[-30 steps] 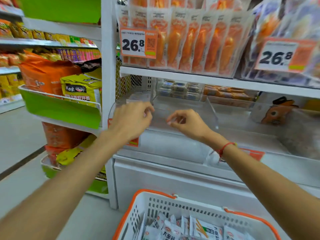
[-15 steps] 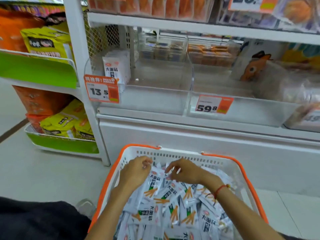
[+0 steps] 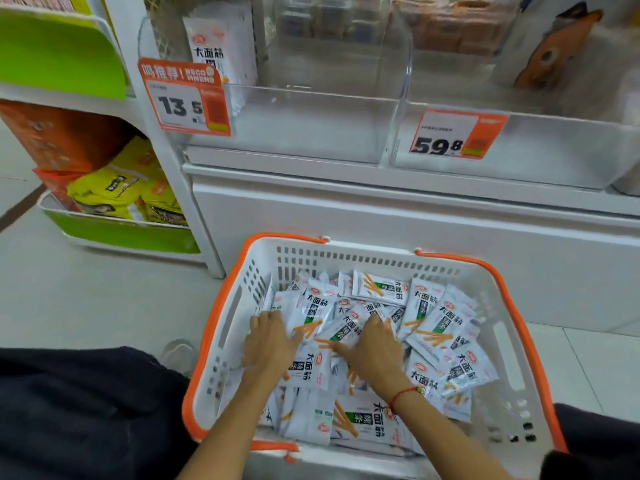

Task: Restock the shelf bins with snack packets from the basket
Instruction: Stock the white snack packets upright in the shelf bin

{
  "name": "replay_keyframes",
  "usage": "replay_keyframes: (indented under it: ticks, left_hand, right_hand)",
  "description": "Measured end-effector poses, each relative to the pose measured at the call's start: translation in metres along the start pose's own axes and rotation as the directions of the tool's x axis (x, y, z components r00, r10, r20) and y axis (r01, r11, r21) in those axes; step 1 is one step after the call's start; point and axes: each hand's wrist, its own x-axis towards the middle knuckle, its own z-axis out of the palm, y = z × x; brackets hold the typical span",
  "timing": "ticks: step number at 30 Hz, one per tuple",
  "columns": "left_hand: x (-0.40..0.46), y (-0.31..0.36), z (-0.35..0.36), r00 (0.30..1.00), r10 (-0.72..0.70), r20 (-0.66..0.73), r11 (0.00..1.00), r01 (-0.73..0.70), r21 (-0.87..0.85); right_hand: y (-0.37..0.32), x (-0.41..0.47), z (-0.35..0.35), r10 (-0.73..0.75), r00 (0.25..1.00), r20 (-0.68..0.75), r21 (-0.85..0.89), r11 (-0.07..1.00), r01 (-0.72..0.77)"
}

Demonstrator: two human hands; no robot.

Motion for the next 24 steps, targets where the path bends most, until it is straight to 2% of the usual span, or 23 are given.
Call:
replay_keyframes:
  ticks: [2,3,5,8,10,12,13,15,17,21,22,24]
  left_hand:
    - [0.003,0.001,-0.001,1.000,0.012,-0.014,0.999,-0.011,0.040]
    - [0.004,0.001,-0.003,1.000,0.007,-0.019,1.000,-0.007,0.019]
    - [0.007,-0.001,-0.009,1.000,-0.022,-0.005,0.992,0.021,-0.121]
    - [0.014,0.000,-0.029,0.997,-0.046,0.060,0.900,0.068,-0.430]
    - [0.019,0.006,-0.048,0.992,-0.049,0.115,0.740,0.114,-0.662]
    - [0.020,0.014,-0.064,0.970,-0.060,0.236,0.473,0.235,-0.849]
    - [0.021,0.017,-0.069,0.952,-0.040,0.304,0.355,0.298,-0.886]
    - [0.018,0.020,-0.071,0.920,0.013,0.391,0.241,0.376,-0.895]
    - [0.014,0.020,-0.068,0.906,0.026,0.422,0.201,0.409,-0.890]
    - [0.008,0.022,-0.058,0.883,0.007,0.470,0.151,0.463,-0.873]
    - [0.005,0.025,-0.055,0.875,0.029,0.484,0.130,0.476,-0.870]
    - [0.001,0.034,-0.051,0.863,0.082,0.498,0.098,0.490,-0.866]
  right_hand:
    - [-0.004,-0.002,0.004,-0.003,1.000,0.000,-0.005,1.000,0.003]
    - [-0.005,-0.002,0.005,0.012,1.000,-0.002,0.053,0.999,-0.012]
    - [-0.005,-0.003,0.002,0.046,0.999,-0.019,0.304,0.952,-0.038]
    - [0.002,0.001,-0.006,0.146,0.989,-0.009,0.641,0.760,-0.107]
    - [0.005,0.005,-0.018,0.179,0.980,0.091,0.777,0.603,-0.182]
    - [0.012,0.012,-0.032,0.117,0.963,0.243,0.832,0.484,-0.269]
    - [0.015,0.015,-0.041,0.059,0.945,0.321,0.823,0.476,-0.309]
    - [0.022,0.018,-0.061,-0.060,0.902,0.427,0.799,0.493,-0.345]
    - [0.028,0.021,-0.077,-0.122,0.899,0.420,0.838,0.433,-0.333]
    - [0.012,0.019,-0.091,-0.156,0.940,0.303,0.949,0.135,-0.284]
    - [0.003,0.014,-0.090,-0.148,0.949,0.278,0.958,0.118,-0.263]
    - [-0.013,0.003,-0.078,-0.092,0.978,0.189,0.965,0.200,-0.168]
